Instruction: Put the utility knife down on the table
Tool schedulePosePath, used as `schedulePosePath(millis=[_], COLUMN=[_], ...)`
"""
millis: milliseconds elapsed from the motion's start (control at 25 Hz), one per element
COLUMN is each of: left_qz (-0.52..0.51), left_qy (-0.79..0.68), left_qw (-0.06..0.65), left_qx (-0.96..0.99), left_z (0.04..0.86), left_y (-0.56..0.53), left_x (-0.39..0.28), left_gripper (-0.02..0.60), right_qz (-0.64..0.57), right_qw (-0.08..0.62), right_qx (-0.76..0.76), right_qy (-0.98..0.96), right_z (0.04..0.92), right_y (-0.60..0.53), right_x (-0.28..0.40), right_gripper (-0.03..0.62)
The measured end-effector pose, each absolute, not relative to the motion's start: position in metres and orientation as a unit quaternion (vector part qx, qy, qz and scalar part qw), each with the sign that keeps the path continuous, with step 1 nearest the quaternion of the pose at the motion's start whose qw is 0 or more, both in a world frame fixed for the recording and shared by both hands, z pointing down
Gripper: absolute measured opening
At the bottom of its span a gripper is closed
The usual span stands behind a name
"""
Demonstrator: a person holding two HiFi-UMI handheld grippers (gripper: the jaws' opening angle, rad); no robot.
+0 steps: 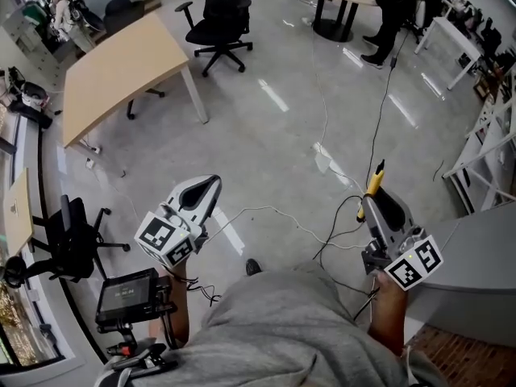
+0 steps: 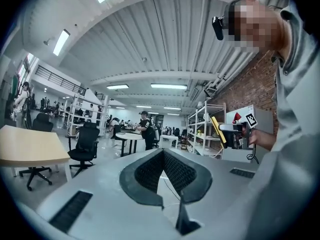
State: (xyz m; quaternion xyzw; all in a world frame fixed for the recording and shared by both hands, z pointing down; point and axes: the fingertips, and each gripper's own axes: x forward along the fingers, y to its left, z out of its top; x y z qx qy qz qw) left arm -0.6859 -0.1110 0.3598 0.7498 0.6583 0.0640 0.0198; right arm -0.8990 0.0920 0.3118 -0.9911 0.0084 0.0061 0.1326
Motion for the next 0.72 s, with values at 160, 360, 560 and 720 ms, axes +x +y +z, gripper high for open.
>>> schedulePosePath(millis=[160, 360, 560, 720], left_qz=[0.073, 0.074, 0.061, 0.062], left_qy=[0.652, 0.628, 0.606, 0.598], left_qw=[0.015, 0.008, -0.009, -0.014], left_qx=[0.755, 0.775, 0.793, 0.799], left_z=[0.365, 0.357, 0.341, 0.340], left_y=[-0.078, -0.020, 0.056, 0.114], left_x=[-0.659, -0.628, -0.610, -0.605], left_gripper=[0.005, 0.005, 0.005, 0.005], right_qz=[0.007, 0.007, 0.019, 0.021], right_qw=[0.139, 0.149, 0.145, 0.141], right_qx=[-0.990, -0.988, -0.985, -0.983], right_qy=[0.008, 0.039, 0.087, 0.113], right_z=[0.314, 0.321, 0.311, 0.309], right_y=[0.134, 0.204, 0.283, 0.335], right_x=[-0.873, -0.832, -0.793, -0.775], right_gripper=[0.117, 0.118, 0.117, 0.117])
